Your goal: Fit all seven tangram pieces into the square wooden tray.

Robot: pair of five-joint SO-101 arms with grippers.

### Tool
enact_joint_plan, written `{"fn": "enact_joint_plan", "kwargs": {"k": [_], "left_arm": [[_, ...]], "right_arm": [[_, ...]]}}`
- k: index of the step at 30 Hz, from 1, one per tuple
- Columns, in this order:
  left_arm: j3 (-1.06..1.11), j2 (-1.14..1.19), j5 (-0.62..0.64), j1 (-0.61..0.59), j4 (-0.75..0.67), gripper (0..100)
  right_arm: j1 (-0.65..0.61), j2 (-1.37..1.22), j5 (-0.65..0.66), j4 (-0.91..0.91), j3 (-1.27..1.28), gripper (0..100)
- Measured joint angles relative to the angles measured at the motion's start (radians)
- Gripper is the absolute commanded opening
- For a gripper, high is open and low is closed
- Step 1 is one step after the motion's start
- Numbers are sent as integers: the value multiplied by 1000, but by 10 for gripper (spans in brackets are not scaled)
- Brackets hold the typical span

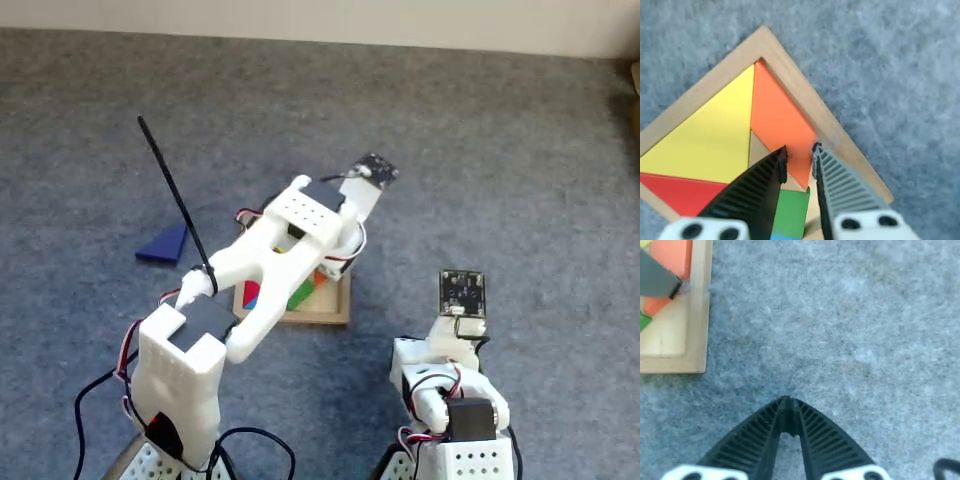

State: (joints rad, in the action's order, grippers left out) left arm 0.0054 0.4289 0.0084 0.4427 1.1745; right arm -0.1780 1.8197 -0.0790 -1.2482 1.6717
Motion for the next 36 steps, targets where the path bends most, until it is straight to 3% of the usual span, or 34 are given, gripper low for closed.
{"fn": "enact_joint_plan", "kwargs": {"k": [13,26,30,36], "left_arm": [[2,-41,0,-14,-18,95],[2,-356,6,-46,141,95],[2,-440,6,-120,181,95],[2,-542,6,-322,247,98]], "right_arm": [[0,0,0,0,0,5],[0,0,0,0,0,5],[0,0,0,0,0,5],[0,0,0,0,0,5]]}}
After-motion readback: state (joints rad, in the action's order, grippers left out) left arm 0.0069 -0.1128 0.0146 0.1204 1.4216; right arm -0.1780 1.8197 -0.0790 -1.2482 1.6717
